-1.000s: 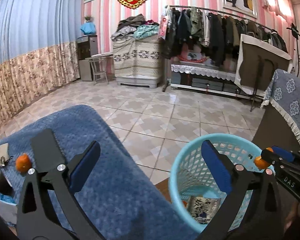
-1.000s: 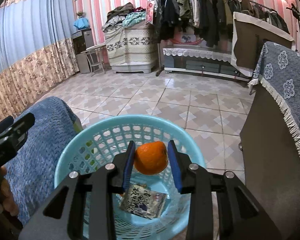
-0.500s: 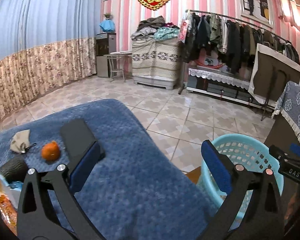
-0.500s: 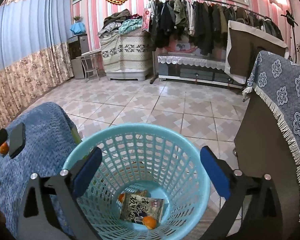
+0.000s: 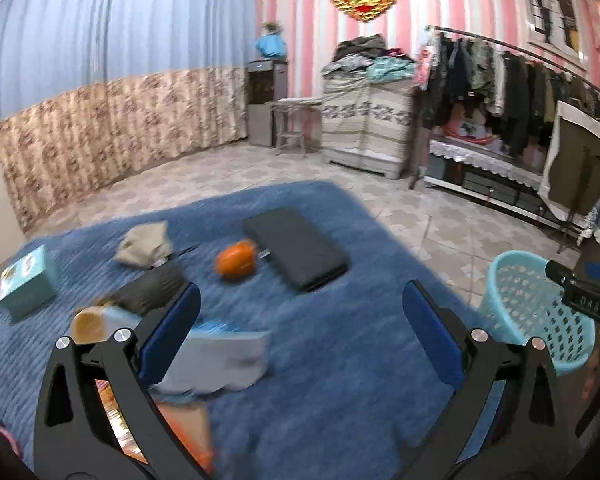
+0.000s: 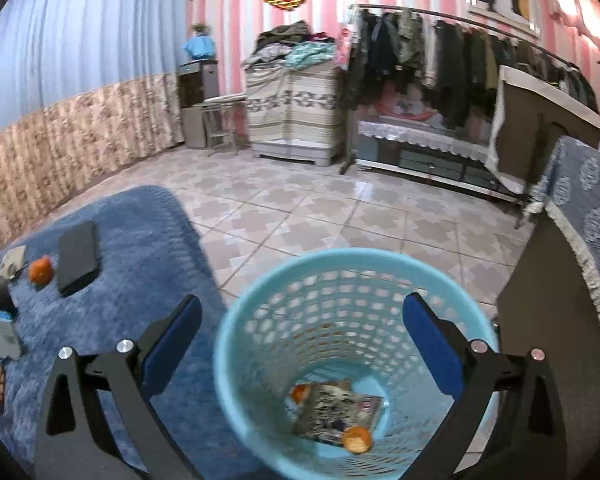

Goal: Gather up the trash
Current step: 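Grasp the orange snack wrapper on the tray with the left tool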

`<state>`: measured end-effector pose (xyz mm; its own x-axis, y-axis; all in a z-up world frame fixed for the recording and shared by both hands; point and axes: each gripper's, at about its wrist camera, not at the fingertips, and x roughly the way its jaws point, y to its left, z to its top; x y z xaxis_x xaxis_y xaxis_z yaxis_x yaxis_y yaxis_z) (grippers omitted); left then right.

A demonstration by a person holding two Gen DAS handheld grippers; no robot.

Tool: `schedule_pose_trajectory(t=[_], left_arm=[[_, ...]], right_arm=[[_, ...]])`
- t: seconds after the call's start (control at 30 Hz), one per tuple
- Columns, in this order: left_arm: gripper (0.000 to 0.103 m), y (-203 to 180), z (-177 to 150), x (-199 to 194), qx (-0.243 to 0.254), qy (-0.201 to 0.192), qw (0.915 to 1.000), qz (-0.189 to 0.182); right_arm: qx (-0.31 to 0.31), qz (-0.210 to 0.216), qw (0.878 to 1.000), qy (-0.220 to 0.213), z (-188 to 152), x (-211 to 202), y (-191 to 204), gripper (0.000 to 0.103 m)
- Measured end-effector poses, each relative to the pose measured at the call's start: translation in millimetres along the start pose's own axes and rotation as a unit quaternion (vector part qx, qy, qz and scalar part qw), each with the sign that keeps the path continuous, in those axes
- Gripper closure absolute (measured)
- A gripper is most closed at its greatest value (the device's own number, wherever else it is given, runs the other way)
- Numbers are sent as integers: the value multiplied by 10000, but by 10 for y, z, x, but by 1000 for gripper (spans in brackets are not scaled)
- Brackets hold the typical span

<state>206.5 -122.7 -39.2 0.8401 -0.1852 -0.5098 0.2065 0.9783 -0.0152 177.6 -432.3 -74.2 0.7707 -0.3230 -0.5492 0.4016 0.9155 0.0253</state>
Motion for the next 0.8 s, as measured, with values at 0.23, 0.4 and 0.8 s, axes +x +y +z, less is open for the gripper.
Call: schedule_pose_trajectory(t=[0.23,0.4,0.8], left_arm=[[5,766,-302,-171,-281,248,9979,525],[5,1257,-543,-195,-569,503,9933,869],[11,1623,-821,-25,-820,1030,9889,695]], right_arm=[[-160,479,9987,30,-85,-101,485,4],[-482,632,9968,41,-197,-173,916,4],[-1107,737,9911,-49,-311,-288,1447,4]])
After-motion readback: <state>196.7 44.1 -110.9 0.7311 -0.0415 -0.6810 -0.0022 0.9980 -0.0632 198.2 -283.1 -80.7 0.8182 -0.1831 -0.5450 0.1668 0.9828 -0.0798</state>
